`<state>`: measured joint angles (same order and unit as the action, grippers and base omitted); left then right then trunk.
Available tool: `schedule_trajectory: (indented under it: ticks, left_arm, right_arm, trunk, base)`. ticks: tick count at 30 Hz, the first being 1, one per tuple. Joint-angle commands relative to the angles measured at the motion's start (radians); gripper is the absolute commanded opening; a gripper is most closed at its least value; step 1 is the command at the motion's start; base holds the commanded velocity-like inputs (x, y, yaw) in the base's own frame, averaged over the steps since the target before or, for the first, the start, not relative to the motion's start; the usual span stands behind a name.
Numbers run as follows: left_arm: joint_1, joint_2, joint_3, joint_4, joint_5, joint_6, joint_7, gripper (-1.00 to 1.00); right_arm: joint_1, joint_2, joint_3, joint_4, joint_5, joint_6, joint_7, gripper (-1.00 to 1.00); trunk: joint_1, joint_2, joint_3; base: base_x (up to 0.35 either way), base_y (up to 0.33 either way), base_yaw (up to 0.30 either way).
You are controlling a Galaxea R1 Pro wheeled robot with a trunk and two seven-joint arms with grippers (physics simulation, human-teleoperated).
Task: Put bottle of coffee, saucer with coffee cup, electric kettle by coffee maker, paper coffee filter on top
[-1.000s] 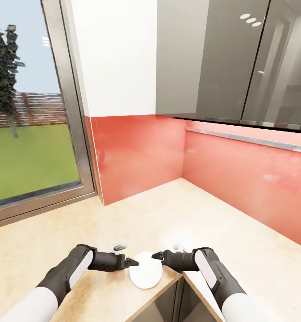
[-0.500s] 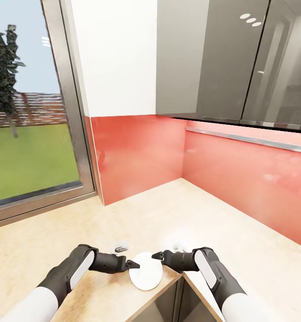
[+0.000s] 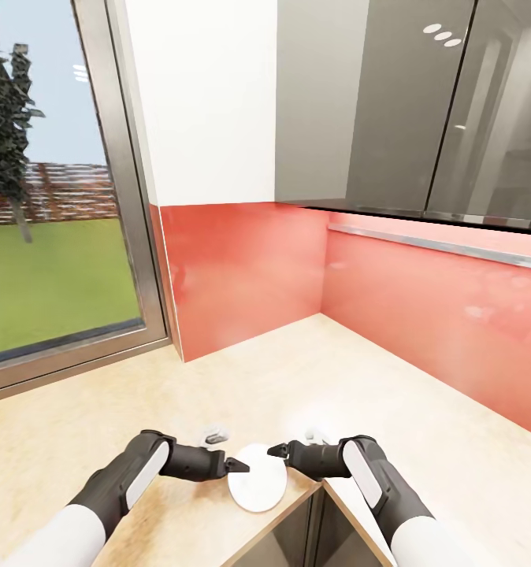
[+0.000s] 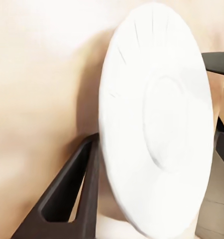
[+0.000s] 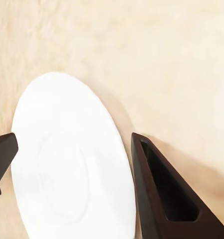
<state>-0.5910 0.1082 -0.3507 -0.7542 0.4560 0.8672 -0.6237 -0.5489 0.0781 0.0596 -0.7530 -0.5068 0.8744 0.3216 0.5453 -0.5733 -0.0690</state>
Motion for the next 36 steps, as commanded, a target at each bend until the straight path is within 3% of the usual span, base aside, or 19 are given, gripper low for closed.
schedule_trajectory:
  ticks: [1,22,27,36]
  left_arm:
    - [-0.001,0.001,-0.003,-0.001,0.000,0.003,0.000,1.00]
    - [-0.001,-0.018,-0.002,-0.004,0.000,0.023,0.000,1.00]
    - [-0.001,-0.025,-0.002,-0.004,0.000,0.024,0.000,1.00]
    - [-0.001,-0.024,-0.002,-0.004,0.000,0.024,-0.001,1.00]
  right_arm:
    - [-0.001,0.000,0.000,0.000,0.011,0.003,0.005,1.00]
    - [-0.001,0.003,0.001,0.000,0.011,0.003,0.005,1.00]
    - [-0.001,0.004,0.041,0.000,0.011,0.003,0.005,1.00]
    - [0.000,0.005,0.048,0.000,0.011,0.003,0.005,1.00]
  trunk:
    - [0.001,-0.002,-0.002]
    - [0.001,-0.002,-0.002]
    - [0.001,-0.002,-0.002]
    - [0.001,-0.002,-0.002]
  base:
    - [0.000,0.000,0.000]
    - [0.000,0.000,0.000]
    - [0.000,0.000,0.000]
    - [0.000,0.000,0.000]
